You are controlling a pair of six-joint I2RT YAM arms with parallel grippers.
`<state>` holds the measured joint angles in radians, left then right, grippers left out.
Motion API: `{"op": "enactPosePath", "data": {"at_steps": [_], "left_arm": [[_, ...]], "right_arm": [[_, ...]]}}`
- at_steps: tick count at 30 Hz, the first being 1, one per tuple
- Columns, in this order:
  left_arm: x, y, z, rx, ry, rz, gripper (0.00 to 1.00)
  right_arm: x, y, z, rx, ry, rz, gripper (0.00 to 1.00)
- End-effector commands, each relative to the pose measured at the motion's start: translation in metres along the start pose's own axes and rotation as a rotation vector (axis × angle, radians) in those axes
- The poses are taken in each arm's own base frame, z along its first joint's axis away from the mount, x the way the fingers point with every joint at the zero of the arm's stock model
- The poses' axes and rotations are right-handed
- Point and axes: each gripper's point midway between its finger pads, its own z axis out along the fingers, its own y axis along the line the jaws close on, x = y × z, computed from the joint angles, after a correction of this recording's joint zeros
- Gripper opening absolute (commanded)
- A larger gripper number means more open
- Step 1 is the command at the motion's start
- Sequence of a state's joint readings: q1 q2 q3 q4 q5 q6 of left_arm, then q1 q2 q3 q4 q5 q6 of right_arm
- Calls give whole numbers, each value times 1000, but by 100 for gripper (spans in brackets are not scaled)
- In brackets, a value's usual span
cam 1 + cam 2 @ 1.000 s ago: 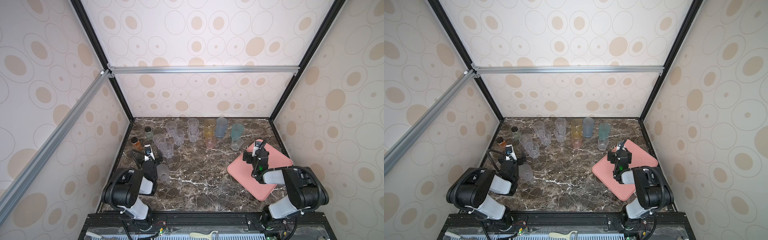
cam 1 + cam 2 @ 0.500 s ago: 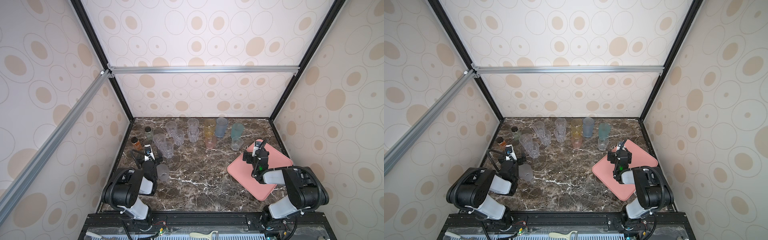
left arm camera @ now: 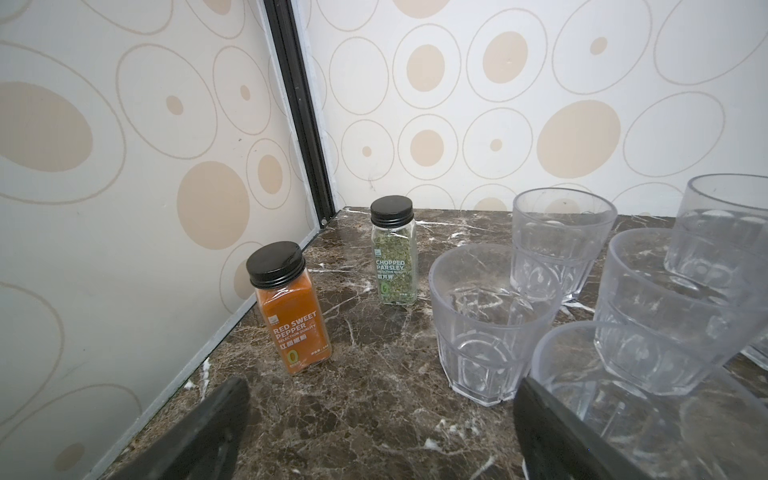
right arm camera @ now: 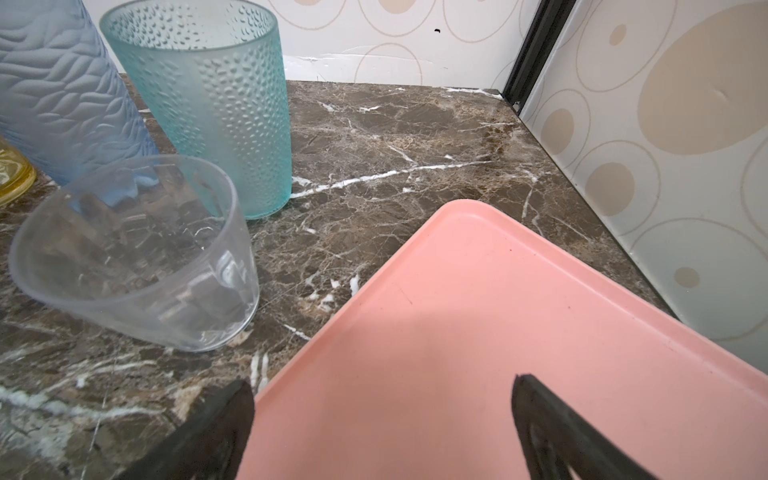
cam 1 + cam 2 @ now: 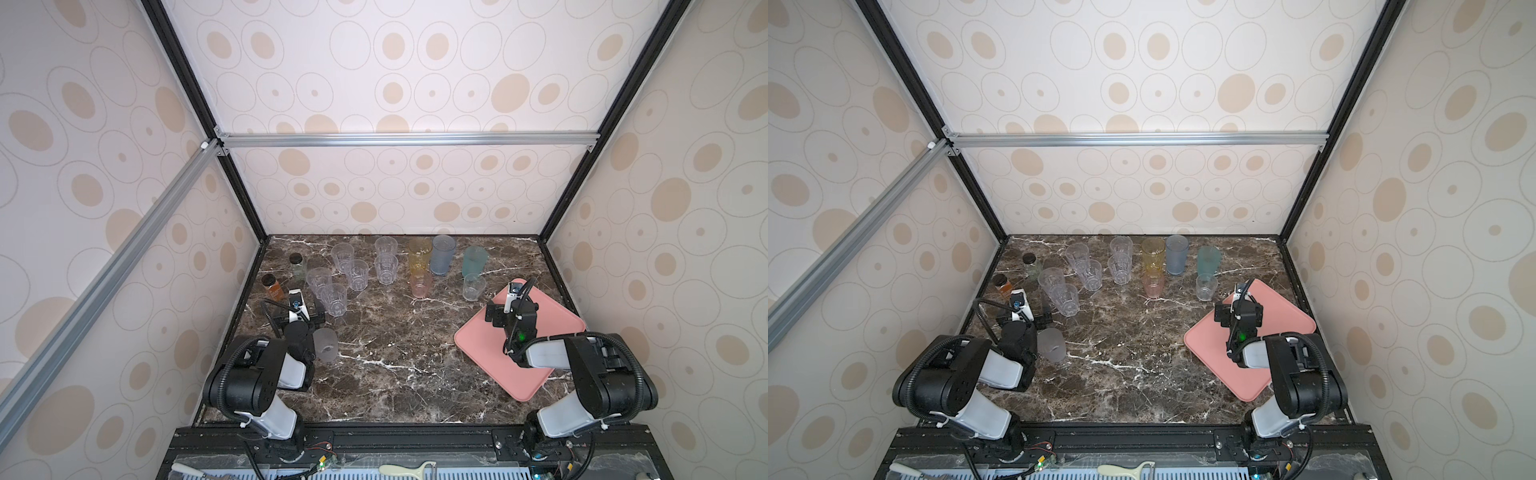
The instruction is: Place the glasses into the tray
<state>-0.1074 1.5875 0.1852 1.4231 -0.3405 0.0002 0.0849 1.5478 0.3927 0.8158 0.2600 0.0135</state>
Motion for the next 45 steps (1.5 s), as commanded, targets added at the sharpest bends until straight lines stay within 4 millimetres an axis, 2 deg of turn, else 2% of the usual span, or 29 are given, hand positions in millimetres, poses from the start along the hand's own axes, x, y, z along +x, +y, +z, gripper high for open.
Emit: {"op": "enactPosePath", "data": {"at_steps": [1, 13, 20, 24, 29, 31, 34, 36, 38, 40, 42, 45], "left_arm": [[-6, 0, 1, -1, -22, -10, 99], [-8, 1, -1, 2, -32, -9, 99], [-17, 2, -9, 5, -62, -11, 99], [-23, -5, -8, -4, -39, 31, 99], [-26, -3, -13, -61, 9, 33, 99], [-30, -6, -17, -83, 18, 41, 99], [-41, -1, -19, -171, 40, 62, 99], [-45, 5, -21, -213, 67, 60, 99], [-55, 9, -24, -229, 68, 29, 99], [-69, 12, -26, -238, 63, -24, 99], [-82, 15, -27, -248, 68, -53, 99], [-102, 15, -29, -237, 92, -99, 99]], "right_arm": [[-12, 0, 1, -3, -33, 6, 100], [-13, 0, 0, -5, -37, 2, 100], [-25, 2, -6, -23, -3, -14, 100], [-32, 1, -13, -26, 27, -12, 99], [-46, -22, -28, 103, 85, 71, 100], [-48, -34, -38, 170, 181, 130, 100], [-50, -37, -50, 218, 312, 248, 100], [-43, -24, -54, 158, 439, 295, 100], [-37, 5, -54, -17, 557, 333, 100], [-33, 21, -59, -97, 613, 377, 91], [-32, 32, -67, -155, 631, 415, 86], [-30, 34, -85, -190, 652, 425, 85]]}}
